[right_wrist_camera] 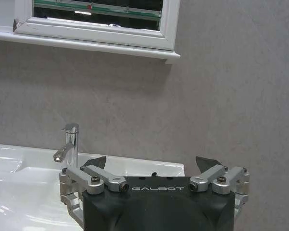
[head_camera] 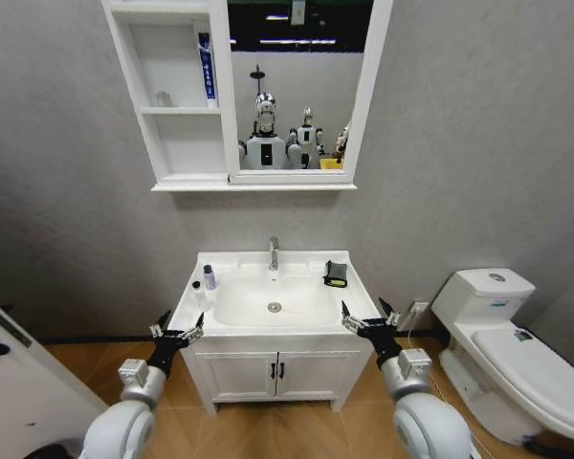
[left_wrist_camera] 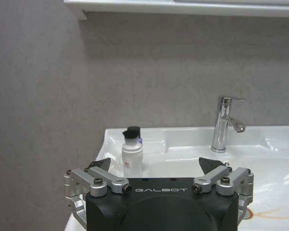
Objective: Move facial cleanser and shampoo from washbasin to cabinet, then wipe washbasin with towel.
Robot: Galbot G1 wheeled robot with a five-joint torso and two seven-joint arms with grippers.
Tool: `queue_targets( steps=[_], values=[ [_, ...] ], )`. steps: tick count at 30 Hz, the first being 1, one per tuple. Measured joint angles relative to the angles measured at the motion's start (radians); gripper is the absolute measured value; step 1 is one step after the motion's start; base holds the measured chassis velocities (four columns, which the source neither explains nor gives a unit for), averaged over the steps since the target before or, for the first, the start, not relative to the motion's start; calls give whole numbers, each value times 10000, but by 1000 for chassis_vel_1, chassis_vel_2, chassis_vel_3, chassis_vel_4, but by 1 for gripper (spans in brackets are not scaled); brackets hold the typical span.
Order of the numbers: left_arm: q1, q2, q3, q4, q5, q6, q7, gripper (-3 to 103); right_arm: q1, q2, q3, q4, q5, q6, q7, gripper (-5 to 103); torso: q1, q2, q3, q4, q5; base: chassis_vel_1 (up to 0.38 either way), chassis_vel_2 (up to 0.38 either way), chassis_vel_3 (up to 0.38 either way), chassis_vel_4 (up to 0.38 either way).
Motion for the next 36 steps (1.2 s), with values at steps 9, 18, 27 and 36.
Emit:
queue_targets(
  steps=[9, 18, 27, 36],
  values=[
    [-1156, 47, 217, 1244, -75, -5, -209, 100, 536, -99, 56, -488, 337, -98, 89, 100, 0, 0, 0, 0, 0, 0, 0, 0, 0],
    [-2305, 234, 562, 2248, -200, -4, -287, 100, 864, -182, 140, -937, 540, -92, 103, 100, -1, -1, 0, 0, 1, 0, 0, 0, 0],
    [-3576, 190, 1055, 3625, -162, -13, -326, 100, 1013, -201, 356, -1361, 622, 23, 104, 100, -2, -1, 0, -1, 0, 0, 0, 0, 0],
    [-4199, 278, 1082, 4472, -123, -98, -350, 100, 1079, -221, 431, -1642, 704, 155, 81, 100, -2, -1, -1, 0, 0, 0, 0, 0, 0]
  ],
)
